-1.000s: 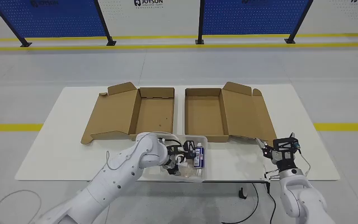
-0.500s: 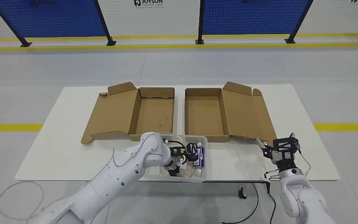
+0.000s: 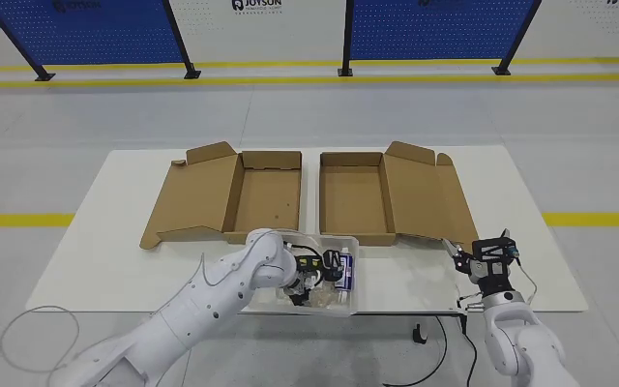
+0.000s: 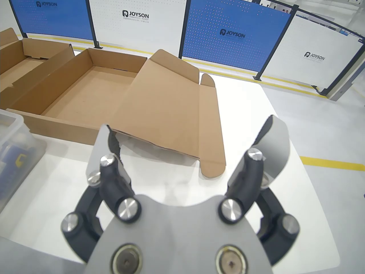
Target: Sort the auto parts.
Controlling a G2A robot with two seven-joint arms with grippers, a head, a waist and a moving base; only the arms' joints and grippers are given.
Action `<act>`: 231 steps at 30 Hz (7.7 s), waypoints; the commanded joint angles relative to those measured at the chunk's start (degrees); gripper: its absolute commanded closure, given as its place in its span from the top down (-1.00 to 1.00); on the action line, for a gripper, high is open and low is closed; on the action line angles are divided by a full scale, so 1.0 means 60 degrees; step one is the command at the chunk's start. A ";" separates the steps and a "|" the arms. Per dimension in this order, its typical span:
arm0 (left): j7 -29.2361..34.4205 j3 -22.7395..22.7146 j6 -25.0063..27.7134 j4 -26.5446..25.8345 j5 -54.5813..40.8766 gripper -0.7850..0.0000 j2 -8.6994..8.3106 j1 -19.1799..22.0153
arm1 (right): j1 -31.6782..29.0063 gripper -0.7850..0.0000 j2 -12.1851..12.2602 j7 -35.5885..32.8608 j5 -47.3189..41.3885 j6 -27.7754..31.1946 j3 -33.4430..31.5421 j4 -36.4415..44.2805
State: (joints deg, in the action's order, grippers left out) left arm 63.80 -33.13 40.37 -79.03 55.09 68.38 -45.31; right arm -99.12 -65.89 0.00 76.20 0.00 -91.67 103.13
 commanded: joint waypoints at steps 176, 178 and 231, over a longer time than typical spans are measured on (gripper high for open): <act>-0.0331 0.0646 -0.0104 0.0618 0.1229 -0.47 0.0362 0.0773 | 0.0000 1.00 0.0000 0.0000 0.0000 0.0000 0.0000 0.0000; -0.0361 0.0629 -0.0114 0.0608 0.1262 -1.00 0.0363 0.0766 | 0.0000 1.00 0.0000 0.0000 0.0000 0.0000 0.0000 0.0000; -0.4155 -0.4365 0.2037 -0.2327 -0.1720 -1.00 -0.1303 -0.2218 | 0.0000 1.00 0.0000 0.0000 0.0000 0.0000 0.0000 0.0000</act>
State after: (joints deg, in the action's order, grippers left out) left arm 39.81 -58.77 51.57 -92.98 45.48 60.73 -58.31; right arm -99.12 -65.89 0.00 76.20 0.00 -91.67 103.13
